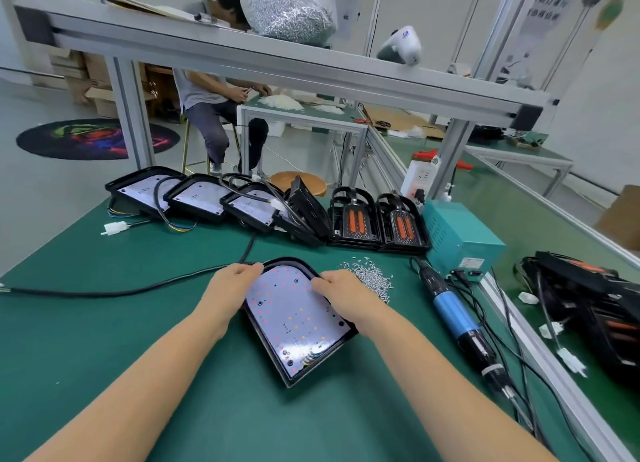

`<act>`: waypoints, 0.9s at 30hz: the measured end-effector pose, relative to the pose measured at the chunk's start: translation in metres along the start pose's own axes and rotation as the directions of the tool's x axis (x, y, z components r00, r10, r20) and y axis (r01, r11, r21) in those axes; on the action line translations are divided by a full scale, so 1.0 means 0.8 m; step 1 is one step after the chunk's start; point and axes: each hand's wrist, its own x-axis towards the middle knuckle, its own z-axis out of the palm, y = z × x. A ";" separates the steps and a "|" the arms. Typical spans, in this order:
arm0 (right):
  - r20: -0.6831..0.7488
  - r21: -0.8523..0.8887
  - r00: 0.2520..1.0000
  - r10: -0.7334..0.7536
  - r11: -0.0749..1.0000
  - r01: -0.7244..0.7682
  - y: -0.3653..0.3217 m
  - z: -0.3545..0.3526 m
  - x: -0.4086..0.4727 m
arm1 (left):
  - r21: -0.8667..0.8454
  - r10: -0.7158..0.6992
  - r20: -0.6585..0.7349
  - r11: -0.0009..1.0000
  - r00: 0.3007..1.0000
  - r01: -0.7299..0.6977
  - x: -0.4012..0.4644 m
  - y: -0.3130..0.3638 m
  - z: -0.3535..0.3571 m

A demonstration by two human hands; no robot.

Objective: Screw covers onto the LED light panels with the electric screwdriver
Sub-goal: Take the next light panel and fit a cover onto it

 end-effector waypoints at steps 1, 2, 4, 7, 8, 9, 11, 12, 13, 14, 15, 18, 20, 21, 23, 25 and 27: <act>0.002 -0.001 1.000 -0.010 1.000 0.010 0.001 0.002 0.000 | 0.013 0.005 0.014 1.000 1.000 -0.005 0.000 0.001 0.004; -0.001 -0.002 1.000 -0.016 1.000 0.016 0.001 0.004 0.001 | 0.004 0.002 0.025 1.000 1.000 -0.002 0.000 0.001 0.009; -0.010 0.001 1.000 -0.015 1.000 0.015 0.002 0.005 0.001 | -0.065 -0.025 0.026 0.998 0.999 0.027 0.001 -0.002 0.015; 0.019 0.051 1.000 0.011 0.999 -0.012 0.003 0.000 0.003 | -0.142 -0.032 -0.044 0.990 0.999 0.026 0.003 -0.009 0.017; 0.034 0.063 0.999 0.025 0.998 -0.028 0.002 -0.001 0.004 | -0.142 -0.025 -0.072 0.990 0.997 0.014 0.003 -0.014 0.018; 0.043 0.069 0.998 0.048 0.996 -0.051 0.002 -0.003 0.007 | -0.141 -0.012 -0.100 0.990 0.995 -0.003 0.002 -0.017 0.018; 0.008 0.123 0.996 0.092 0.988 -0.092 0.002 -0.006 0.015 | -0.153 0.014 -0.164 0.987 0.986 -0.039 -0.003 -0.024 0.020; -0.038 0.178 0.994 0.103 0.979 -0.094 0.002 -0.009 0.020 | -0.167 0.020 -0.197 0.985 0.980 -0.053 -0.005 -0.026 0.020; -0.095 0.216 0.990 0.109 0.973 -0.086 0.005 -0.013 0.025 | -0.189 0.015 -0.231 0.980 0.973 -0.060 -0.007 -0.025 0.020; -0.158 0.201 0.982 0.104 0.977 -0.071 0.007 -0.018 0.028 | -0.224 0.000 -0.258 0.973 0.966 -0.060 -0.006 -0.025 0.020; -0.223 0.131 0.971 0.081 0.990 -0.053 0.012 -0.025 0.031 | -0.261 -0.017 -0.278 0.964 0.961 -0.058 -0.006 -0.023 0.020; -0.352 -0.081 0.936 -0.005 0.996 -0.025 0.026 -0.042 0.040 | -0.333 -0.068 -0.307 0.942 0.949 -0.041 -0.004 -0.021 0.022; -0.379 -0.169 0.925 -0.016 0.984 -0.052 0.031 -0.052 0.051 | -0.379 -0.099 -0.290 0.925 0.952 -0.020 -0.004 -0.021 0.020; -0.393 -0.227 0.919 -0.013 0.970 -0.083 0.032 -0.057 0.057 | -0.410 -0.118 -0.265 0.912 0.957 -0.002 -0.003 -0.020 0.018; -0.414 -0.314 0.910 -0.013 0.941 -0.130 0.033 -0.066 0.070 | -0.493 -0.154 -0.189 0.869 0.970 0.042 -0.004 -0.017 0.013; -0.407 -0.391 0.913 -0.033 0.909 -0.142 0.034 -0.072 0.081 | -0.561 -0.155 -0.092 0.824 0.984 0.077 -0.005 -0.016 0.006; -0.366 -0.473 0.930 -0.043 0.869 -0.145 0.035 -0.076 0.092 | -0.593 -0.116 -0.012 0.801 0.993 0.087 -0.007 -0.017 0.002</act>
